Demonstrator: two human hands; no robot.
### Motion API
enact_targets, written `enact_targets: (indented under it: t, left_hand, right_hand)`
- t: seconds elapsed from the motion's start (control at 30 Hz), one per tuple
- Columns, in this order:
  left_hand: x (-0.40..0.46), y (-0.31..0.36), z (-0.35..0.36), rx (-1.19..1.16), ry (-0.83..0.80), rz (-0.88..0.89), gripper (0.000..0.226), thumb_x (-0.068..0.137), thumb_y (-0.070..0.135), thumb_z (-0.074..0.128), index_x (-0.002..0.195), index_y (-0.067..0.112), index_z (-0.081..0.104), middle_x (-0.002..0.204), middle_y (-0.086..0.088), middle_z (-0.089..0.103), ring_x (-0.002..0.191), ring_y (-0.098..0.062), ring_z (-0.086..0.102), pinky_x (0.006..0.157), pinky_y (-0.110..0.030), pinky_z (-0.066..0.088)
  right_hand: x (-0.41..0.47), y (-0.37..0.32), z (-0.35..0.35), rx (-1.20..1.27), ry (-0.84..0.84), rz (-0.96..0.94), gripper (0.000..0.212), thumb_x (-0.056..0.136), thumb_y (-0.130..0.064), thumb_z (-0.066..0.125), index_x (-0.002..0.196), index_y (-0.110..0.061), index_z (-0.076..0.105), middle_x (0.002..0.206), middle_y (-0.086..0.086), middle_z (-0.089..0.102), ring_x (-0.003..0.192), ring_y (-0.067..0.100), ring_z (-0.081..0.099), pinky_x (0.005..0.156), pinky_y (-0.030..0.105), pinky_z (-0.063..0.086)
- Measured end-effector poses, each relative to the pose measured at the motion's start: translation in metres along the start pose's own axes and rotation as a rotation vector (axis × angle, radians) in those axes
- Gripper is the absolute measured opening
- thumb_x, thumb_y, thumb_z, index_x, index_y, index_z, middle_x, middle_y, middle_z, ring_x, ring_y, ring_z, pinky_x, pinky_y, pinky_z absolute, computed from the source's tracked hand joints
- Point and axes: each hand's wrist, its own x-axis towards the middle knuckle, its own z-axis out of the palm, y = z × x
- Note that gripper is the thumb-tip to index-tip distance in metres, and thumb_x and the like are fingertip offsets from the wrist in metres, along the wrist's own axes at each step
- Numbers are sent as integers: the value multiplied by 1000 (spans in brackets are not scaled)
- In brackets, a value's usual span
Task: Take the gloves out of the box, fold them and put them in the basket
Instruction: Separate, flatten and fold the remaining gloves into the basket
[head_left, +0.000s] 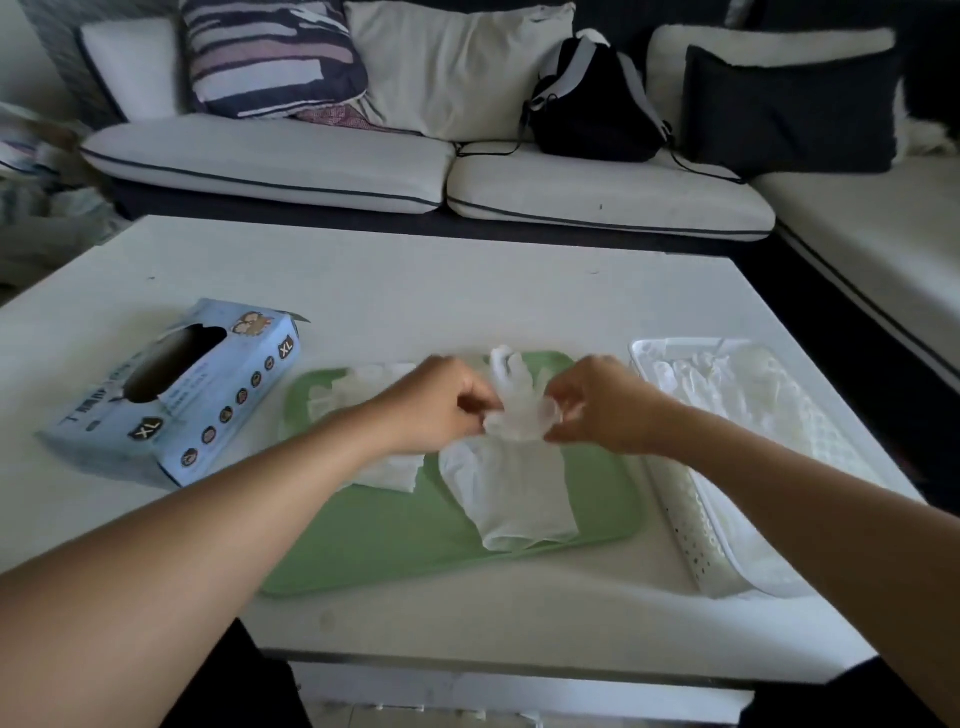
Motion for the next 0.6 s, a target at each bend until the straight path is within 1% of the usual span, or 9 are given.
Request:
enact_targets:
  t: [0.03, 0.1, 0.2, 0.27, 0.33, 0.37, 0.43, 0.5, 0.6]
  left_hand:
    - [-3, -1, 9, 60, -70, -8, 25, 85, 3, 71, 97, 22, 82, 91, 15, 77, 84, 6, 69, 85, -28, 57]
    - [-7, -4, 22, 171, -167, -9, 26, 85, 5, 68, 97, 25, 81, 94, 17, 77, 86, 4, 69, 84, -27, 57]
    - [-14, -11, 34, 260, -255, -22, 28, 84, 8, 68, 100, 27, 80, 98, 20, 75, 90, 2, 67, 85, -28, 57]
    - [-17, -9, 37, 300, -263, 11, 26, 84, 10, 69, 99, 29, 79, 90, 20, 71, 82, 1, 64, 76, -26, 55]
    - [-18, 0, 35, 353, -240, 83, 22, 85, 12, 69, 96, 28, 79, 76, 20, 61, 71, 0, 58, 65, -22, 46]
    - [-19, 6, 34, 398, -232, 113, 21, 85, 12, 68, 96, 27, 79, 73, 19, 58, 69, -1, 56, 63, -23, 44]
    - [-19, 10, 33, 474, -257, 126, 21, 85, 14, 66, 95, 27, 78, 75, 14, 62, 69, -6, 59, 64, -31, 51]
    - [-24, 10, 34, 508, -339, 85, 21, 83, 13, 65, 93, 27, 76, 78, 12, 67, 70, -12, 63, 66, -38, 56]
    - [-32, 11, 35, 515, -414, 36, 17, 84, 16, 64, 92, 29, 72, 79, 14, 63, 72, -9, 61, 64, -32, 55]
  right_hand:
    - [-5, -1, 7, -50, -82, -16, 17, 74, -21, 85, 77, -19, 69, 70, -13, 63, 70, 6, 59, 62, 18, 43]
    - [-13, -3, 17, -97, -175, -52, 14, 75, -18, 84, 82, -20, 73, 72, -15, 63, 72, 4, 60, 61, 14, 42]
    - [-19, -6, 23, -124, -217, -70, 17, 77, -18, 80, 73, -25, 65, 74, -12, 65, 75, 8, 65, 70, 26, 53]
    - [-23, -9, 25, -182, -231, -85, 16, 79, -21, 76, 76, -30, 64, 73, -14, 60, 79, 12, 64, 74, 31, 55]
    - [-26, -12, 25, -218, -223, -109, 9, 81, -21, 74, 84, -27, 69, 71, -16, 53, 81, 14, 63, 76, 32, 55]
    - [-26, -12, 25, -218, -217, -119, 9, 80, -20, 73, 84, -27, 69, 70, -17, 51, 81, 14, 63, 76, 32, 56]
    - [-26, -12, 26, -200, -225, -131, 14, 79, -19, 73, 80, -31, 65, 71, -18, 51, 82, 14, 64, 78, 35, 56]
    - [-25, -12, 30, -223, -263, -133, 14, 78, -20, 75, 82, -30, 66, 73, -18, 49, 82, 14, 60, 78, 33, 54]
    - [-24, -13, 30, -257, -346, -144, 19, 78, -25, 77, 96, -23, 70, 87, -16, 52, 87, 9, 53, 79, 27, 45]
